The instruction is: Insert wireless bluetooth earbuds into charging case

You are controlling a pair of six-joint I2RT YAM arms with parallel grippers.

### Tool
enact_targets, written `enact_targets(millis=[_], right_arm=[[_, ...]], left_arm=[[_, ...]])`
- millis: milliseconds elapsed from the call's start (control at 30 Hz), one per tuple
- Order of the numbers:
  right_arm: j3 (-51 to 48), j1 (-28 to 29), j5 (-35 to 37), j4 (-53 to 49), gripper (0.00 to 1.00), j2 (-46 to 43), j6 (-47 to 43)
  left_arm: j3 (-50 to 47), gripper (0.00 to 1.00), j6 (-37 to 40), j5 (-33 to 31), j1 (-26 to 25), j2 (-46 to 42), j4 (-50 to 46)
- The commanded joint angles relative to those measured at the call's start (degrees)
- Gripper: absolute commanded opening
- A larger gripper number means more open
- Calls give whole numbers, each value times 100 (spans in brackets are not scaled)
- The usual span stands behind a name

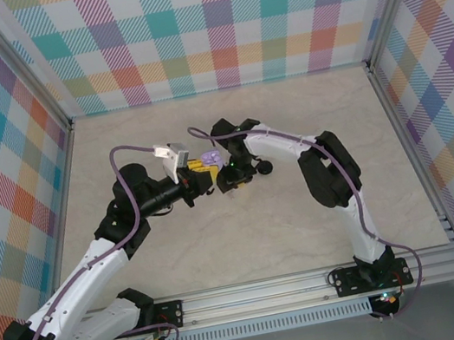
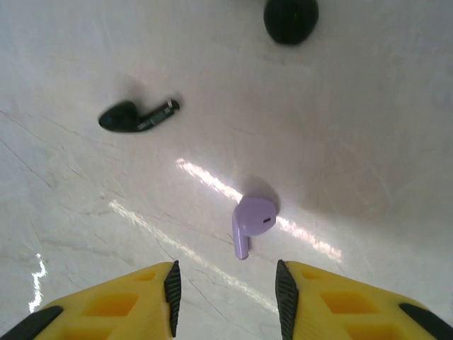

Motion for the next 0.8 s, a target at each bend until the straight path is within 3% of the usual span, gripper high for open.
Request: enact_targets(millis=[0,400,767], right_arm=[[313,90,266,-342,45,263,74],[879,206,675,-759,46,746,157],[1165,273,878,-961,38,997,168]], left_arm=[[116,19,-51,28,-73,-88,194],[110,19,-51,16,-70,-115,168],[107,19,-33,8,-73,-125,150]])
